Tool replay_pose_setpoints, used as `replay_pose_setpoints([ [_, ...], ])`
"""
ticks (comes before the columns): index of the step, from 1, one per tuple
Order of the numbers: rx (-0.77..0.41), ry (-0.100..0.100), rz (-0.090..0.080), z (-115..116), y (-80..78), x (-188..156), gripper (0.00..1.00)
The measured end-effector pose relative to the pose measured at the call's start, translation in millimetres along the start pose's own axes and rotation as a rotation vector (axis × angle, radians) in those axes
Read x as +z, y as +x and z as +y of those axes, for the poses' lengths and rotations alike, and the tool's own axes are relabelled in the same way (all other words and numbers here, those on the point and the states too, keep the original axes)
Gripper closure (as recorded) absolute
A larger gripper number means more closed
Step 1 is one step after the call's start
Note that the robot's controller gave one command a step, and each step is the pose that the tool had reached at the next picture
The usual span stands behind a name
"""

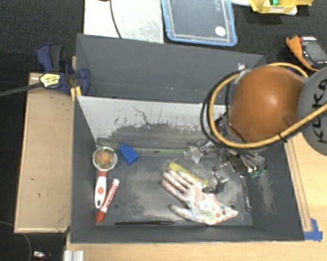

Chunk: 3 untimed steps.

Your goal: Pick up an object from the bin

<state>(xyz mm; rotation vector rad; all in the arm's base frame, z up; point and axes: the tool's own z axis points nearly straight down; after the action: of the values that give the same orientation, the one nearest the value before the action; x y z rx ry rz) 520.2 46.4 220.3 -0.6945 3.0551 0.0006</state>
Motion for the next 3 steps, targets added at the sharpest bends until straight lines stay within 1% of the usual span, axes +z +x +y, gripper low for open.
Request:
replay_pose_setpoints([
  [1,-0.166,0.007,-0.014,-5.3,-10.0,34.8,0.0],
  [2,0.033,0.003,-0.012,-41.2,-6.6,98.1,0.0],
  [3,0.052,0.001,-0.014,-4.9,19.9,148.4,1.0],
])
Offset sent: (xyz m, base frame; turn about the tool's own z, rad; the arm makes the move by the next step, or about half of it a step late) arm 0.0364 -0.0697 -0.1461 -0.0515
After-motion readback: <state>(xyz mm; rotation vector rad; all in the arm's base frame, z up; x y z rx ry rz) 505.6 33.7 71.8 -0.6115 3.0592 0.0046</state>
